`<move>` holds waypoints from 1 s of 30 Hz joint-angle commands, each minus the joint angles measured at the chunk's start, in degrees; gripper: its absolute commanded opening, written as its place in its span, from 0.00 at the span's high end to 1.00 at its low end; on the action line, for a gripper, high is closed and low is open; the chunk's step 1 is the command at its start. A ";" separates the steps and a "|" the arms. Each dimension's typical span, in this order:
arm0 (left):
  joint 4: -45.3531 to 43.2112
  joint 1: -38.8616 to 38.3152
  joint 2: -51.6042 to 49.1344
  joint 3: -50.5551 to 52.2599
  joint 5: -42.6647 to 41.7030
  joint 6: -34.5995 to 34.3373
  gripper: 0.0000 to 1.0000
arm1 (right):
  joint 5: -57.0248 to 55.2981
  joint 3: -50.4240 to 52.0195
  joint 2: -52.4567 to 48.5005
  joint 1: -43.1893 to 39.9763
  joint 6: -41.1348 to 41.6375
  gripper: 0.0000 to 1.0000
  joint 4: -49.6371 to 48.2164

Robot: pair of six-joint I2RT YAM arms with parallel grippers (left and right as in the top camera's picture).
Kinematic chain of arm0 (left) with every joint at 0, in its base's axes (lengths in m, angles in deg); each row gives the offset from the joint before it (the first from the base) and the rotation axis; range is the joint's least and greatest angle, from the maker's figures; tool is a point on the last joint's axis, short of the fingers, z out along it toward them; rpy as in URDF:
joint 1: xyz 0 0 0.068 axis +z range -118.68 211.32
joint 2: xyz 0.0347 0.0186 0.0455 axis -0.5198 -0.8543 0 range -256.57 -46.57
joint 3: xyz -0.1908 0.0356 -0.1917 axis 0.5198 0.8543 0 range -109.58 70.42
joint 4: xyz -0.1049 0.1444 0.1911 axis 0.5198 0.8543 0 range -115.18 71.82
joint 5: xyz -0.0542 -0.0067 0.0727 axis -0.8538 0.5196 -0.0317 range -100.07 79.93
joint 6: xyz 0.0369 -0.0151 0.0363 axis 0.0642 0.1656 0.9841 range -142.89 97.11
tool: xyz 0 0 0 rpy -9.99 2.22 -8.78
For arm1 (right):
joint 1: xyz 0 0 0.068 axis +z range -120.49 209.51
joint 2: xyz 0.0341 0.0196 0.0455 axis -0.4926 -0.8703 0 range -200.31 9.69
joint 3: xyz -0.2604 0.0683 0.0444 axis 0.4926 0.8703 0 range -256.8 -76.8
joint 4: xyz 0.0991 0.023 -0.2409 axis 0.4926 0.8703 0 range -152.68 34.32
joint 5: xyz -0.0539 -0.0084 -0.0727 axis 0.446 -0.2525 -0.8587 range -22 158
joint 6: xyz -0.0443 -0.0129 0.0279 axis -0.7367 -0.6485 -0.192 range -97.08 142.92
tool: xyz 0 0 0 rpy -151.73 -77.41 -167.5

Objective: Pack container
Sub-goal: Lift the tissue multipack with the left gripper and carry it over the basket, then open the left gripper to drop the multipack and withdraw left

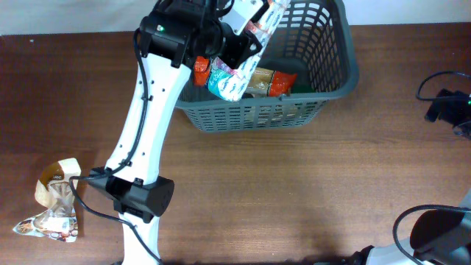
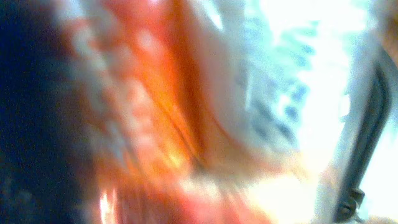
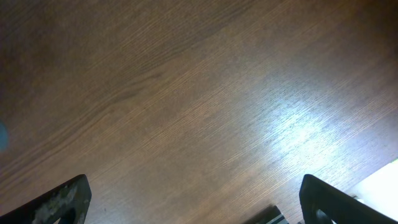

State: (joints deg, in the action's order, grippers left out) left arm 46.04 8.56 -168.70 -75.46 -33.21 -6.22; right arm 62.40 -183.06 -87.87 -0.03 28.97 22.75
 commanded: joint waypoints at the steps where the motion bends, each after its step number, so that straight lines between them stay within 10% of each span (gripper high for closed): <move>1: 1.62 -0.22 0.31 2.78 0.44 1.42 0.38 | -0.90 0.20 0.70 -0.11 0.68 0.01 0.00; 5: 0.72 -0.22 0.33 2.75 0.44 1.42 0.00 | -0.90 0.20 0.70 -0.11 0.68 0.01 -0.02; 30: 8.59 8.87 17.38 -10.01 6.34 -7.13 0.00 | -0.90 0.20 0.70 -0.11 0.68 0.01 -0.02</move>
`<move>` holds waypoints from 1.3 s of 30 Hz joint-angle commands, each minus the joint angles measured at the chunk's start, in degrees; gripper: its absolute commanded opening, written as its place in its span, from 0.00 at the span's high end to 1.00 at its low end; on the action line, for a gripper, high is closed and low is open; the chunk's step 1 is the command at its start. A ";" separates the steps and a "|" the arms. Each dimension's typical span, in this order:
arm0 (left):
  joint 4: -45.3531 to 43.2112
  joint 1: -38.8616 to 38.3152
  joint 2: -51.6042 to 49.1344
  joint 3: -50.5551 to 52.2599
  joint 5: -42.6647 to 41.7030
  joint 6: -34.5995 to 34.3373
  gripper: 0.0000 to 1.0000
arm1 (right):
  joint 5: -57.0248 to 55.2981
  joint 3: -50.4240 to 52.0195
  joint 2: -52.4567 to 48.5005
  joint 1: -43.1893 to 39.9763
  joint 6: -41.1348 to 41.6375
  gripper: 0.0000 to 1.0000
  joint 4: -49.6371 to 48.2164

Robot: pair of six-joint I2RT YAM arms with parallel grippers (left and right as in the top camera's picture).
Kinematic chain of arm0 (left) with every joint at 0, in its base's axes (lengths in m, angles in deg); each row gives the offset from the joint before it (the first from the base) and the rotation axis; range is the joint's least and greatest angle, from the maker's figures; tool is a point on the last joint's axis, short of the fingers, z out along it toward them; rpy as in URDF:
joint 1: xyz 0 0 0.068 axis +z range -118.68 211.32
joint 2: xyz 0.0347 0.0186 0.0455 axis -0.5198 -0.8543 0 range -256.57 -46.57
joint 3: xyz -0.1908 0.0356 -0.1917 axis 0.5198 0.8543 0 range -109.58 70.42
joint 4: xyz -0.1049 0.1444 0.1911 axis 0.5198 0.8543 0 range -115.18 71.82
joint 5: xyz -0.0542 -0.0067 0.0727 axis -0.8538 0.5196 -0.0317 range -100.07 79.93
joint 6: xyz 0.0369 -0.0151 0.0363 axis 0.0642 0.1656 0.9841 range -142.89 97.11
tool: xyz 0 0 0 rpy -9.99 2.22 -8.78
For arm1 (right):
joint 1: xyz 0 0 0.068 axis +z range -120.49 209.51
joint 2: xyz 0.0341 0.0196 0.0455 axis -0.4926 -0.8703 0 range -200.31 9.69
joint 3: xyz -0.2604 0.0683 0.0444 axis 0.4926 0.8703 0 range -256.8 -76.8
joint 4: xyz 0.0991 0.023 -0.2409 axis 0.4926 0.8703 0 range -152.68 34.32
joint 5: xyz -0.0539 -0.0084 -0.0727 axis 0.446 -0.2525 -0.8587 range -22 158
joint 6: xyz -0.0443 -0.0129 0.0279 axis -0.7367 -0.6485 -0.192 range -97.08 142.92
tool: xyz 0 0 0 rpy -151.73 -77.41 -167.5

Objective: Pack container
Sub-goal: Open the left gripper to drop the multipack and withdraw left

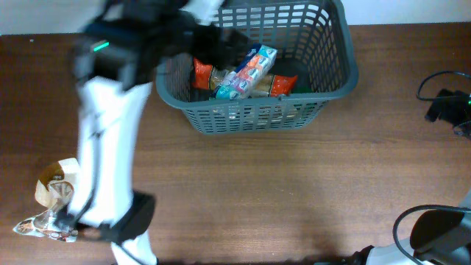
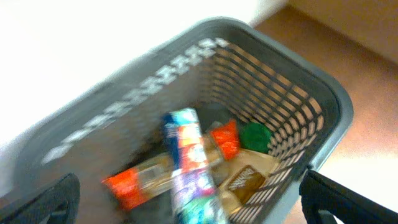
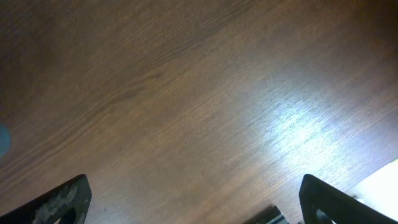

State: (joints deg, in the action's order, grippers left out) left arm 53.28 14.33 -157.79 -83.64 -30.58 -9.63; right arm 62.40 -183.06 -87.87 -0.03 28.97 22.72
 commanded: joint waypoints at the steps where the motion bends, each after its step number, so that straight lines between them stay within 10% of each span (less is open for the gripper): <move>1: 2.23 4.24 7.72 -1.86 3.87 -3.85 0.01 | -0.90 0.20 0.70 -0.11 0.68 0.01 0.00; 22: 18.21 20.31 28.70 2.25 25.75 -21.49 0.00 | -0.90 0.20 0.70 -0.13 0.68 0.01 0.00; 39: 16.44 23.71 52.81 56.57 42.32 -27.82 0.01 | -0.90 0.20 0.70 -0.13 0.68 0.01 0.00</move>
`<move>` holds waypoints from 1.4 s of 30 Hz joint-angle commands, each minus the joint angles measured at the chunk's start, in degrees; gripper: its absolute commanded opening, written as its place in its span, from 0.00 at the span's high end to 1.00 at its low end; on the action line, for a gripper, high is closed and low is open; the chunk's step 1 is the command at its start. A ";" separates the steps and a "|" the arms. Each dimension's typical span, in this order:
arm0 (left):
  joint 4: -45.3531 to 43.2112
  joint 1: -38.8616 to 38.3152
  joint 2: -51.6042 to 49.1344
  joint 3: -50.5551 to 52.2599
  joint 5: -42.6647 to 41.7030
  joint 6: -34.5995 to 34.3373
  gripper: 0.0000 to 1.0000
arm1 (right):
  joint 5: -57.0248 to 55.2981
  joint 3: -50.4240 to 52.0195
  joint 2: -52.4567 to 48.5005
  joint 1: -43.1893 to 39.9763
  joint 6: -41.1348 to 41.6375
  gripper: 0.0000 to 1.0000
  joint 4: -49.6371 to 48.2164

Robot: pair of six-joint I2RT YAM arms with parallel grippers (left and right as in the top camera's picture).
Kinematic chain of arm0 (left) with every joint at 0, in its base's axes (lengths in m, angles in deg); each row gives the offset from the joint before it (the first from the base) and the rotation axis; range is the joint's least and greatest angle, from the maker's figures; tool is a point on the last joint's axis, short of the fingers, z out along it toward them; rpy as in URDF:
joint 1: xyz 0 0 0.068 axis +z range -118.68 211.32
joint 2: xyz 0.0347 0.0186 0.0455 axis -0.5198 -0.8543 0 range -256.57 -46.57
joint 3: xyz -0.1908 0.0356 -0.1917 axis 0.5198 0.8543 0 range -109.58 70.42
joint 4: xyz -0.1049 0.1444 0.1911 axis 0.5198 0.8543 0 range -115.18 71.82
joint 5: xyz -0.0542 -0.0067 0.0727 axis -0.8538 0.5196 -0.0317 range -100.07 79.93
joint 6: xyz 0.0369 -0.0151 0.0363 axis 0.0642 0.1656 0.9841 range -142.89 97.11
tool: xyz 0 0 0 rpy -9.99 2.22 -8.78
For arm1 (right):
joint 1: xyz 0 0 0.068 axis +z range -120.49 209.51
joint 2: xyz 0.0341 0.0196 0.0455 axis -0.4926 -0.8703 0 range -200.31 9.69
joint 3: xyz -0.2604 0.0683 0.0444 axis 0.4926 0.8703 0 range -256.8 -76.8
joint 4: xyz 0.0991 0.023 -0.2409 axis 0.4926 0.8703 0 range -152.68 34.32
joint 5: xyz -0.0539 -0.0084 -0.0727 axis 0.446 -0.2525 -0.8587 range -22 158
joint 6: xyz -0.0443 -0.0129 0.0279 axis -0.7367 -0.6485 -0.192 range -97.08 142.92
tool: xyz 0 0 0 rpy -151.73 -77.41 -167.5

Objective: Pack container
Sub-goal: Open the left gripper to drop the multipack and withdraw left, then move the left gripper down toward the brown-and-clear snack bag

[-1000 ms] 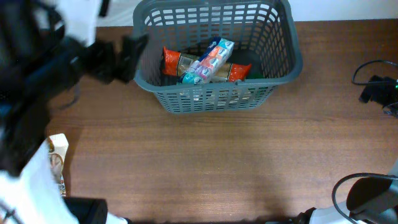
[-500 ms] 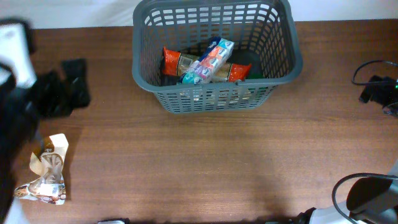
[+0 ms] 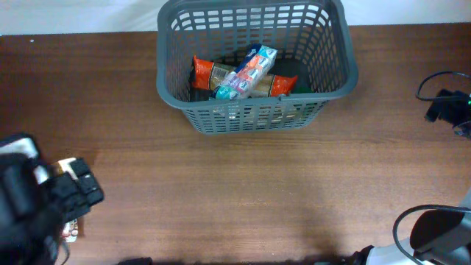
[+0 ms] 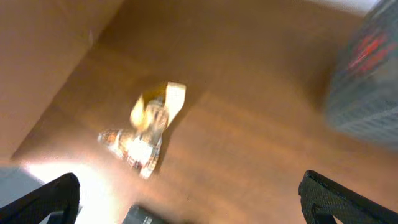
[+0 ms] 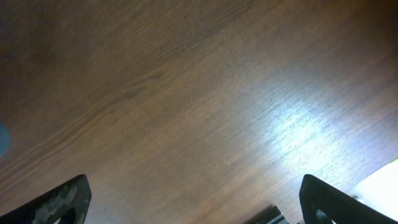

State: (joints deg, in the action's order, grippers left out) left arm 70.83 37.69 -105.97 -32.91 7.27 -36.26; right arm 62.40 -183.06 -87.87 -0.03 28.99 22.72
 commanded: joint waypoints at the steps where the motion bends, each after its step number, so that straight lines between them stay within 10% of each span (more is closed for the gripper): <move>1: -2.03 0.35 0.98 8.26 5.60 -1.20 0.01 | -0.90 0.20 0.70 -0.11 0.66 0.01 0.00; 10: -9.33 10.71 -2.05 23.76 8.33 -0.04 0.01 | -0.90 0.20 0.70 -0.13 0.66 0.01 0.02; 18: -15.50 24.50 -7.28 24.20 -12.00 13.31 0.01 | -0.90 0.20 0.70 -0.11 0.66 0.01 0.02; 28: -16.50 47.74 -18.45 24.57 -31.10 14.40 0.01 | -0.90 0.20 0.70 -0.13 0.66 0.01 0.00; 34: -20.26 49.31 -20.85 24.57 -41.42 23.30 0.01 | -0.90 0.20 0.70 -0.13 0.66 0.01 0.00; 42: -28.37 46.27 -23.63 24.57 -27.52 23.32 0.01 | -0.90 0.20 0.70 -0.13 0.66 0.01 0.00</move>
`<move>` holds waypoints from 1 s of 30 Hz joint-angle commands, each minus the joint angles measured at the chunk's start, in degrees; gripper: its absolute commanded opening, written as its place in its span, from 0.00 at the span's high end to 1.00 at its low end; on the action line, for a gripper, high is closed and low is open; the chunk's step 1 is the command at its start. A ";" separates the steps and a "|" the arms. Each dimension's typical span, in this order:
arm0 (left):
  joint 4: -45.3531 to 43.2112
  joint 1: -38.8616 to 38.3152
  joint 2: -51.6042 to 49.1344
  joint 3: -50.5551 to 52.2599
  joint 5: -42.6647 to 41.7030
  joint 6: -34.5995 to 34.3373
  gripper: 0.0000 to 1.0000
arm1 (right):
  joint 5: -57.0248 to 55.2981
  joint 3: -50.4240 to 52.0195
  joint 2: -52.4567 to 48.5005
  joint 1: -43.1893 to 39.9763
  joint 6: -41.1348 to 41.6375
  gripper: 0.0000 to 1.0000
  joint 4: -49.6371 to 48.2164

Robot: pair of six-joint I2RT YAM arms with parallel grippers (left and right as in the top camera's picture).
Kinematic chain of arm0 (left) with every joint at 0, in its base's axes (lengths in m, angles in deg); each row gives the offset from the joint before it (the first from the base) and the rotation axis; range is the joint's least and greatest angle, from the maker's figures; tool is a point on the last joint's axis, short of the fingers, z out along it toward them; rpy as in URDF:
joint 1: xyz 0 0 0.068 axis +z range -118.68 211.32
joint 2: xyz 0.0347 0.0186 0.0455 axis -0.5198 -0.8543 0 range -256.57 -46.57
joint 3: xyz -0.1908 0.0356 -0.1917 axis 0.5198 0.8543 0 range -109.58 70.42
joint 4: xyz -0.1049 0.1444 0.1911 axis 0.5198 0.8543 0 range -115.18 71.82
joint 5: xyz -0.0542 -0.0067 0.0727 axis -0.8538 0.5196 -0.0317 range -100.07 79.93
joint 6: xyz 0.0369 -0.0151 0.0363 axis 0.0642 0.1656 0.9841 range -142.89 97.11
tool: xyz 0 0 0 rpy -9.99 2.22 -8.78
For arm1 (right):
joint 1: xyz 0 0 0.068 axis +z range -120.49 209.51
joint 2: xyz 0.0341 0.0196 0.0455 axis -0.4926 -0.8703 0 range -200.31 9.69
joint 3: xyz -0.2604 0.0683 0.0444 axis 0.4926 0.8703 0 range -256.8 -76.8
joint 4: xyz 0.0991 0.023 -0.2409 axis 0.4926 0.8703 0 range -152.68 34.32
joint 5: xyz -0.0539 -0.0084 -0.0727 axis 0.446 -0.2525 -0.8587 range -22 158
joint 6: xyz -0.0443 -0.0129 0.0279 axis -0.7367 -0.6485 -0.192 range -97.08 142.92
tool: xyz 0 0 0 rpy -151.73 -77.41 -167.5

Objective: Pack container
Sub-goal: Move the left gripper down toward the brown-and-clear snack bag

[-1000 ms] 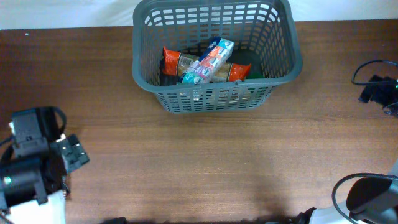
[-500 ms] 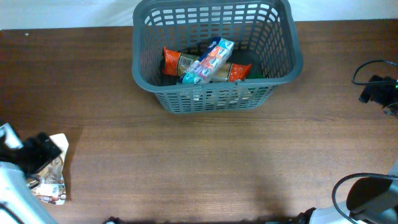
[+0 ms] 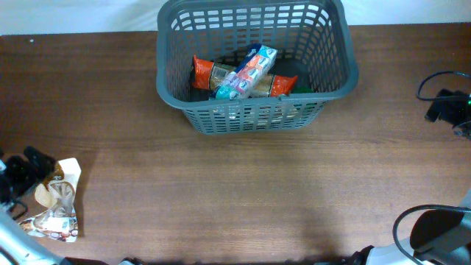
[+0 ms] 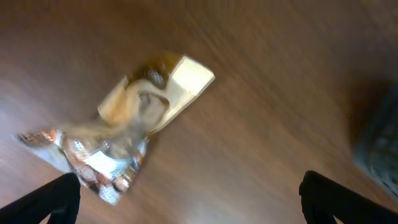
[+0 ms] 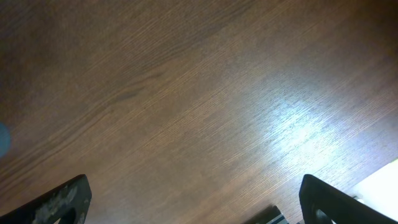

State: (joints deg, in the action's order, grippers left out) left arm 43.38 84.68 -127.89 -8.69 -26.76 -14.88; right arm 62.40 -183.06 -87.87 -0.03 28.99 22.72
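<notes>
The grey basket point(image 3: 324, 44) stands at the back of the table and holds a blue-and-white packet point(image 3: 246, 72) lying across orange-ended packets point(image 3: 206, 73). At the front left, two crumpled packets lie together on the table: a tan one point(image 3: 60, 180) point(image 4: 155, 93) and a silvery one point(image 3: 50, 221) point(image 4: 99, 165). My left gripper point(image 3: 28, 168) point(image 4: 193, 205) hangs open just left of and above them, with nothing between its fingers. My right gripper point(image 5: 196, 199) is open over bare wood.
The brown wooden table point(image 3: 257, 191) runs out to its left edge close by the two loose packets. A dark cable and a device point(image 3: 445, 103) sit at the right edge. Part of the right arm point(image 3: 434, 228) shows at the front right.
My left gripper has moved from over the front-left corner to the table's far left edge. The two loose packets now look larger in the left wrist view. The right arm has not moved.
My left gripper was at the basket with the blue-and-white packet at its fingers. A second later that packet lay in the basket and the gripper was open, further left. Then it was over the front-left corner, and now it is open beside the two loose packets.
</notes>
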 commanded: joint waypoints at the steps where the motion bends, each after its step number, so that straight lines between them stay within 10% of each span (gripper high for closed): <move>1: -1.07 -0.72 -2.08 0.35 8.46 1.95 0.01 | -0.90 0.20 0.70 -0.11 0.66 0.01 0.00; 16: -6.95 -10.36 -7.43 13.94 11.82 13.09 0.01 | -0.90 0.20 0.70 -0.11 0.66 0.01 0.00; 30: -19.06 -28.04 -7.54 20.68 7.02 -6.03 0.01 | -0.90 0.20 0.70 -0.13 0.66 0.01 0.00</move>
State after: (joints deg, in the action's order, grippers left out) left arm 24.43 58.06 -135.72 11.94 -15.33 -12.69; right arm 62.40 -183.06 -87.87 -0.03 28.94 22.75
